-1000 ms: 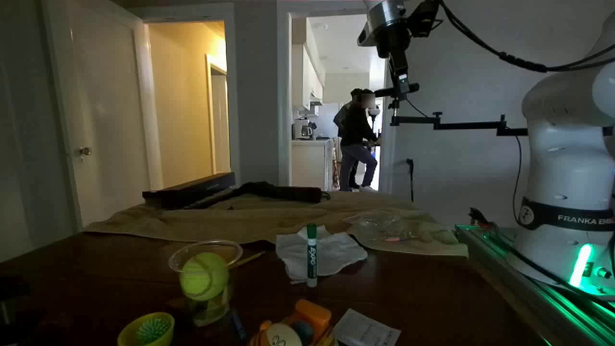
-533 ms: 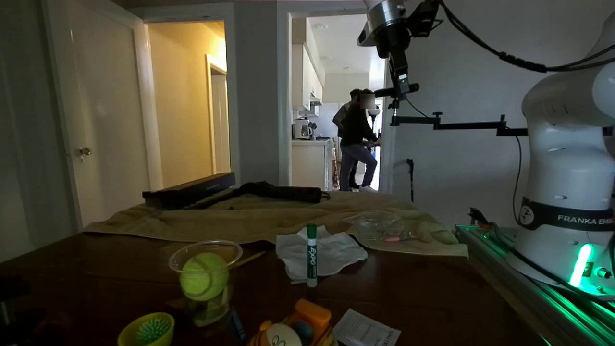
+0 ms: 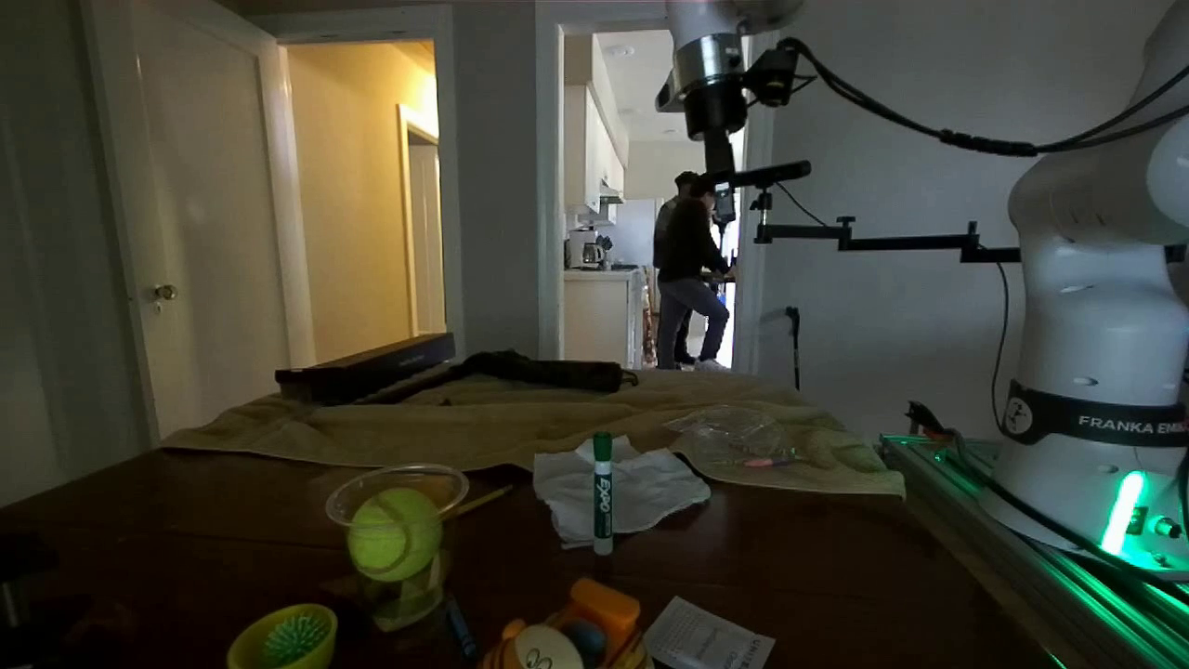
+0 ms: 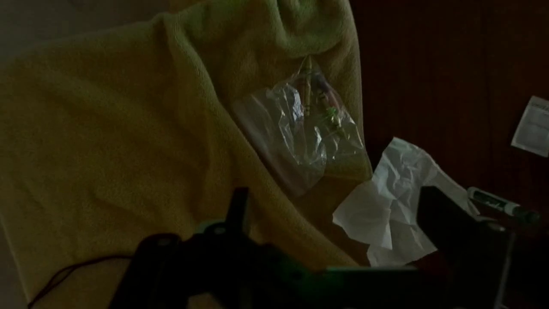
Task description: Use the paper towel to wipe the table
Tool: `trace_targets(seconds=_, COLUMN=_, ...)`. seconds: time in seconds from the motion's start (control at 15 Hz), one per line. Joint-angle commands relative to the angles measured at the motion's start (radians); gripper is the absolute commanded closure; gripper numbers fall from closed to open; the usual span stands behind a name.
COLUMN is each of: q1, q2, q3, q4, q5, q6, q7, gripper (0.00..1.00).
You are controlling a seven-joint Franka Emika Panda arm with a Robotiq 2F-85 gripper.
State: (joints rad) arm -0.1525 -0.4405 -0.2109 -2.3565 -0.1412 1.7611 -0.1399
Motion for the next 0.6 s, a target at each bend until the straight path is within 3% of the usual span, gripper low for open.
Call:
trace_targets(seconds=0.0, q1=0.034, q2=0.201, q3=0.031, q4=0.040, q5=0.027, q6=0.119, q7=0.015, gripper=0.00)
trace_targets(seconds=0.53, q1=0.087, q2=0.503, q3=0.117, q4=0.066, q5=0.076, q6=0.304, q7=-0.023, gripper=0.00)
